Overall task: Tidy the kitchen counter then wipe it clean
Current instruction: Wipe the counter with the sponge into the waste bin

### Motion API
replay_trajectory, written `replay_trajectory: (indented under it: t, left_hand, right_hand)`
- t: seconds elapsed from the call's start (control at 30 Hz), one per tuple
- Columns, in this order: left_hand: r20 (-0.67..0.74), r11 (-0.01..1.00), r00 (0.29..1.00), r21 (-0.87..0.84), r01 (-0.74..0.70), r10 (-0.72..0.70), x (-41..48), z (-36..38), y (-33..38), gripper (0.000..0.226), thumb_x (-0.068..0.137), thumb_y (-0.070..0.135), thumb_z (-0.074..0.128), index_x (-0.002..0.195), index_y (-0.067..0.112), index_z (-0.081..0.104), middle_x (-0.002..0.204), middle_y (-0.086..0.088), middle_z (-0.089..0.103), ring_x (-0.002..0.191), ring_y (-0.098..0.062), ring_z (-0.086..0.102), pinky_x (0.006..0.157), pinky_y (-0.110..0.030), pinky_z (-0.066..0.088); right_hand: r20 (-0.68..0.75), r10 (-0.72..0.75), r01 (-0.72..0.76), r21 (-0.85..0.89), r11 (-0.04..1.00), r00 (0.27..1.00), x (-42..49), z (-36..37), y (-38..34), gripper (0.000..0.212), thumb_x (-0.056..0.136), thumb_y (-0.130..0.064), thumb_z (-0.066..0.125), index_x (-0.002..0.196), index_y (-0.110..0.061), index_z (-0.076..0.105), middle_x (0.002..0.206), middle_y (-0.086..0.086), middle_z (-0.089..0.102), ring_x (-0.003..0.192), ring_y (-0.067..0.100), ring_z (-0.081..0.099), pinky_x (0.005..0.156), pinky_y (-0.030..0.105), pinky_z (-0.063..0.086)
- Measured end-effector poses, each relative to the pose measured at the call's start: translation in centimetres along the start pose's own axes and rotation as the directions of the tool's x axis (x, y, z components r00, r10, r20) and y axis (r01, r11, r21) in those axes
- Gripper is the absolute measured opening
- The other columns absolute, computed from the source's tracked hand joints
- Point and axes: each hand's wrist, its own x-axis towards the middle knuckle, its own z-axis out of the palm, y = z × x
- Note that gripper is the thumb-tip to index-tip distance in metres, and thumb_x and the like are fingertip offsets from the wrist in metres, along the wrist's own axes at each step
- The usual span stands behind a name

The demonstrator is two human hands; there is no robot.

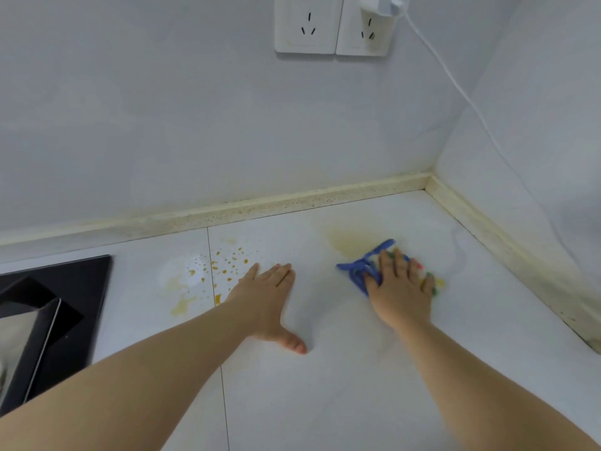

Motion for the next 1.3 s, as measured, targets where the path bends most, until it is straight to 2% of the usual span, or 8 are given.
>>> replay_trajectory:
  t: [0.1, 0.27, 0.4, 0.57, 0.83, 0.93, 1.13, 1.3]
  left_hand:
    - [0.003, 1.0, 1.0, 0.007, 0.016, -0.016, 0.2, -0.5, 0.3, 0.133, 0.057, 0.08, 0.061, 0.151, 0.013, -0.006, 0.159, 0.003, -0.009, 0.146, -0.012, -0.006, 0.118, -0.037, -0.006]
    - [-0.009, 0.995, 1.0, 0.101, -0.001, 0.001, 0.1, -1.0, 0.5, 0.129, 0.058, 0.083, 0.056, 0.151, 0.01, 0.004, 0.158, -0.002, 0.006, 0.146, -0.015, 0.006, 0.116, -0.043, -0.006]
    - [0.004, 0.999, 1.0, 0.043, 0.028, -0.028, -0.1, -0.6, 0.3, 0.131, 0.059, 0.082, 0.057, 0.15, 0.013, -0.008, 0.159, 0.002, -0.011, 0.146, -0.012, -0.009, 0.115, -0.044, -0.013]
    - [-0.001, 0.999, 1.0, -0.019, 0.027, -0.027, 0.0, -0.1, 0.0, 0.132, 0.059, 0.081, 0.058, 0.15, 0.015, -0.011, 0.158, 0.004, -0.015, 0.145, -0.011, -0.014, 0.116, -0.047, -0.014]
    - [-0.037, 0.999, 0.999, -0.042, 0.025, -0.027, 0.1, 0.1, 0.1, 0.126, 0.057, 0.081, 0.059, 0.151, 0.018, 0.002, 0.158, 0.004, 0.004, 0.146, -0.014, -0.001, 0.117, -0.045, -0.012]
    - [-0.046, 0.999, 0.999, -0.049, 0.02, -0.022, -0.1, 0.2, -0.1, 0.128, 0.059, 0.081, 0.058, 0.151, 0.018, -0.004, 0.159, 0.004, -0.004, 0.146, -0.012, -0.007, 0.117, -0.044, -0.014]
    - [-0.044, 0.999, 0.999, -0.045, 0.0, -0.002, 0.2, 0.5, -0.2, 0.132, 0.06, 0.082, 0.056, 0.149, 0.014, -0.014, 0.157, 0.005, -0.017, 0.144, -0.011, -0.017, 0.112, -0.04, -0.019]
    - [-0.041, 0.999, 0.999, -0.039, 0.004, -0.006, 0.1, 0.6, -0.3, 0.129, 0.062, 0.081, 0.055, 0.149, 0.015, -0.013, 0.157, 0.004, -0.017, 0.145, -0.012, -0.016, 0.114, -0.043, -0.017]
  right_hand:
    - [-0.001, 0.089, -0.089, 0.025, 0.996, 0.996, -0.7, 0.6, -2.4, 0.064, 0.097, -0.05, 0.017, 0.151, -0.021, -0.001, 0.159, 0.006, -0.007, 0.146, 0.033, -0.004, 0.116, 0.055, -0.002]
    - [-0.027, -0.447, 0.442, -0.109, 0.89, 0.894, -4.1, 2.0, -5.0, 0.084, 0.075, -0.058, -0.001, 0.15, -0.025, 0.019, 0.159, 0.004, 0.012, 0.146, 0.032, 0.013, 0.115, 0.054, 0.007]
    - [-0.037, -0.122, 0.119, -0.065, 0.991, 0.992, 1.2, 0.0, -0.1, 0.061, 0.096, -0.052, 0.018, 0.15, -0.029, 0.004, 0.16, -0.003, -0.003, 0.147, 0.026, -0.001, 0.116, 0.051, 0.002]
    - [0.001, 0.137, -0.137, 0.028, 0.99, 0.991, 4.9, -0.9, 0.5, 0.063, 0.097, -0.053, 0.016, 0.151, -0.025, 0.002, 0.159, 0.002, -0.008, 0.146, 0.032, -0.007, 0.115, 0.058, -0.001]
    - [0.023, -0.409, 0.41, -0.067, 0.91, 0.912, 0.1, 1.5, -8.4, 0.06, 0.096, -0.051, 0.012, 0.15, -0.03, -0.002, 0.159, -0.004, -0.01, 0.147, 0.025, -0.009, 0.115, 0.05, -0.008]
    - [-0.043, -0.352, 0.345, -0.123, 0.931, 0.935, 1.6, 1.2, -5.7, 0.071, 0.086, -0.058, -0.001, 0.15, -0.03, 0.005, 0.16, -0.004, -0.002, 0.147, 0.024, 0.0, 0.116, 0.048, -0.001]
    - [-0.01, 0.114, -0.113, 0.057, 0.992, 0.993, 6.9, -1.2, -1.5, 0.057, 0.099, -0.046, 0.014, 0.151, -0.026, 0.004, 0.16, 0.001, -0.006, 0.146, 0.03, -0.005, 0.115, 0.057, -0.001]
    - [-0.057, -0.281, 0.279, -0.037, 0.96, 0.958, 5.4, 0.2, -8.2, 0.056, 0.099, -0.047, 0.018, 0.151, -0.028, 0.006, 0.16, 0.0, -0.003, 0.147, 0.029, -0.002, 0.115, 0.053, -0.003]
